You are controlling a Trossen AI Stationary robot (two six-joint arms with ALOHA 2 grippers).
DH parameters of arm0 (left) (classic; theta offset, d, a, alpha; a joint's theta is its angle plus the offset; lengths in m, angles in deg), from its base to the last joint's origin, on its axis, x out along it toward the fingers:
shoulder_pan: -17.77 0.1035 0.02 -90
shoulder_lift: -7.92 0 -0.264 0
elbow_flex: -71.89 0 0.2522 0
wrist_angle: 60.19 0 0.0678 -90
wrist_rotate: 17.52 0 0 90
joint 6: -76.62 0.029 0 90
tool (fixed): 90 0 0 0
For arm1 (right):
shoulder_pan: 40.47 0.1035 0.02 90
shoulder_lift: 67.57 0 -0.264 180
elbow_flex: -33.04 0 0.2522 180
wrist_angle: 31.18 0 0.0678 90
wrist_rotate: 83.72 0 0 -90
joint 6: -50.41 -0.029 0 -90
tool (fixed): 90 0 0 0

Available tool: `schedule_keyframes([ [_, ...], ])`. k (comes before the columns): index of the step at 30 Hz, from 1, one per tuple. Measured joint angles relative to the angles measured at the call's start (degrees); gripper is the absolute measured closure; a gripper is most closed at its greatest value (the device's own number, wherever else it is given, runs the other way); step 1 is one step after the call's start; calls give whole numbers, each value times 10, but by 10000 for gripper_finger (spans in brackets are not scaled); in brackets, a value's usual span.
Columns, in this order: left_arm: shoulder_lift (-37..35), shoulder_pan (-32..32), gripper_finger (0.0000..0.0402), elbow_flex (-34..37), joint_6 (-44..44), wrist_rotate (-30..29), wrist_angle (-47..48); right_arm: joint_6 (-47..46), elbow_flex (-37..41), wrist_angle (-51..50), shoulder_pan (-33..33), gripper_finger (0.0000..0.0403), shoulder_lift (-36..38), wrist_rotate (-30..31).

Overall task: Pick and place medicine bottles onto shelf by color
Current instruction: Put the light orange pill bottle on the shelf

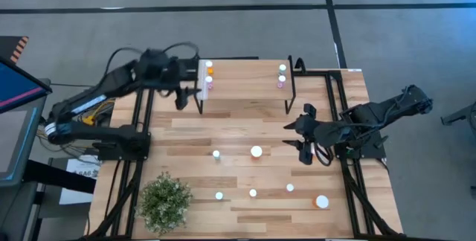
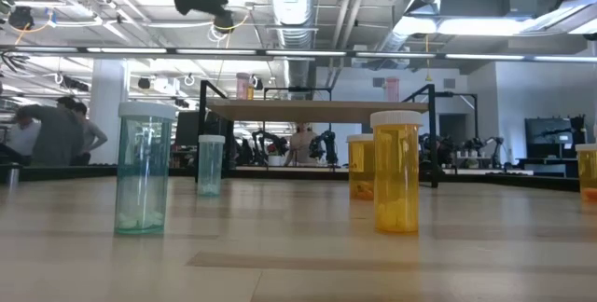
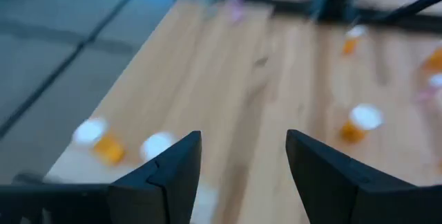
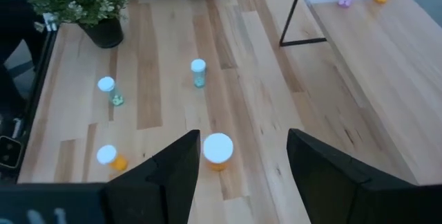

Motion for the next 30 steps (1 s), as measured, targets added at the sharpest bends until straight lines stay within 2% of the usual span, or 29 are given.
schedule_keyframes([
  [6, -114, -103, 203, 138, -45, -21, -163, 4, 2, -3, -2, 164, -27, 2],
  [13, -185, -211, 203, 264, -64, -90, -306, -26, 44, -20, -6, 164, -44, -25],
  [21, -185, -276, 203, 360, -79, -110, -442, -78, 151, 12, 14, 164, -19, -39],
  [24, -177, -291, 203, 383, -80, -113, -490, -120, 177, 3, 23, 164, -4, -65],
  [30, -162, -310, 203, 411, -72, -117, -558, -254, 181, -115, 27, 164, 0, -107],
])
